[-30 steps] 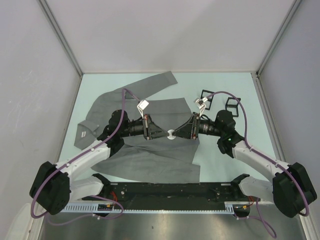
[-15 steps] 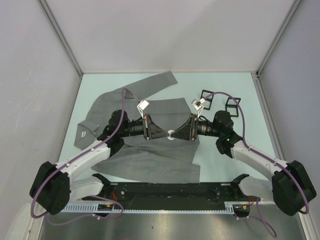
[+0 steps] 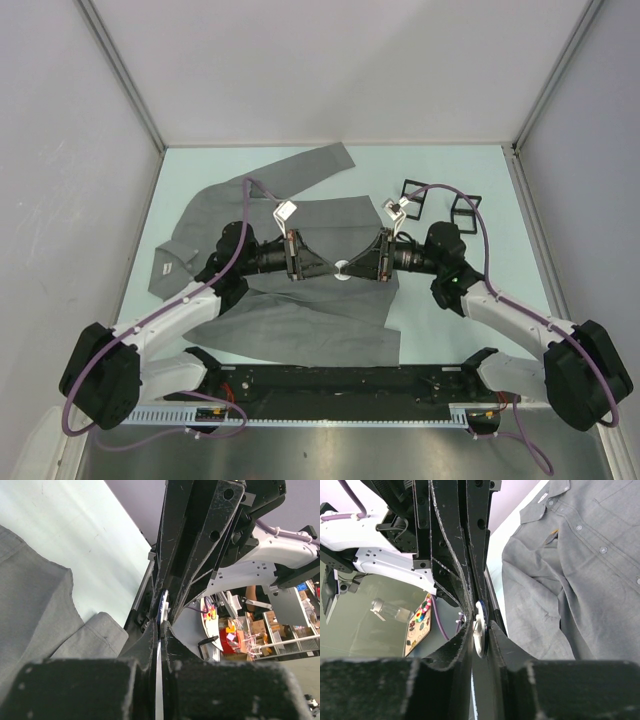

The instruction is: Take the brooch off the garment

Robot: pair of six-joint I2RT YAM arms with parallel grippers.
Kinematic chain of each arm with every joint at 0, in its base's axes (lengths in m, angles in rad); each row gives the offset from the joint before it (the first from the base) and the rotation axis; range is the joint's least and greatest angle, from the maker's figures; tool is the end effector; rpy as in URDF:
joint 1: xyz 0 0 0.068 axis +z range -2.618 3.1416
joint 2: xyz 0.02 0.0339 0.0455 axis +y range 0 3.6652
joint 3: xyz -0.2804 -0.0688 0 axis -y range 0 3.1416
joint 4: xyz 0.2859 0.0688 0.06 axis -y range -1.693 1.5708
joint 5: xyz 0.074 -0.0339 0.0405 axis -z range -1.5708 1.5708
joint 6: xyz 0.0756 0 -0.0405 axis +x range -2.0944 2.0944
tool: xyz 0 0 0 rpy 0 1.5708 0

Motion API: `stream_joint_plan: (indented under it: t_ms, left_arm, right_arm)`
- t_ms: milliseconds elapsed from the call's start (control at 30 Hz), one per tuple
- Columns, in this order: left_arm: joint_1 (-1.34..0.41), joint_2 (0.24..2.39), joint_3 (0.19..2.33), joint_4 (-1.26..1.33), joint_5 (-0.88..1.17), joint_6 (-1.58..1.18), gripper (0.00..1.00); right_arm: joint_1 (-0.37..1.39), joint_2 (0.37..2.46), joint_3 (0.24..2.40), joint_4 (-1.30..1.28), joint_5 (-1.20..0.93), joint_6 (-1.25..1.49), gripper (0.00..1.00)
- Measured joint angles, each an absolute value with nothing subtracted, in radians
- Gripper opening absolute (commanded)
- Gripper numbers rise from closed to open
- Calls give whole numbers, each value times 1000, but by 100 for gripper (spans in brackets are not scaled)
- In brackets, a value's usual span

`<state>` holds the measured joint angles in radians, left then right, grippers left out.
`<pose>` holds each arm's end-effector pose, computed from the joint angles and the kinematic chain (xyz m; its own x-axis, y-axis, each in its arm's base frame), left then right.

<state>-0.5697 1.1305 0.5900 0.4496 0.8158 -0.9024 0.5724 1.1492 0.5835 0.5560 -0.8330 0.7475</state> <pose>0.2244 -0.2091 0.2601 -0.8168 -0.1155 -0.5653 0.5476 0.1536 -0.8225 0.2249 0.2115 0.2655 -0.6765 0.1081 -0.7285 -0.7178 0.1243 0.6850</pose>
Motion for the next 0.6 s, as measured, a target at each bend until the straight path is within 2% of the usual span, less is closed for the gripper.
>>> stream_joint_plan:
  t_ms: [433, 533, 600]
  left_arm:
    - [-561, 1131, 554, 513, 815, -962, 0]
    - [-558, 1130, 552, 517, 815, -963, 0]
    - [-558, 1130, 551, 518, 815, -969, 0]
  right_arm:
    - [608, 1144, 583, 550, -765, 722, 13]
    - [617, 1140, 583, 546, -745, 724, 20]
    - [627, 1137, 583, 548, -724, 726, 30]
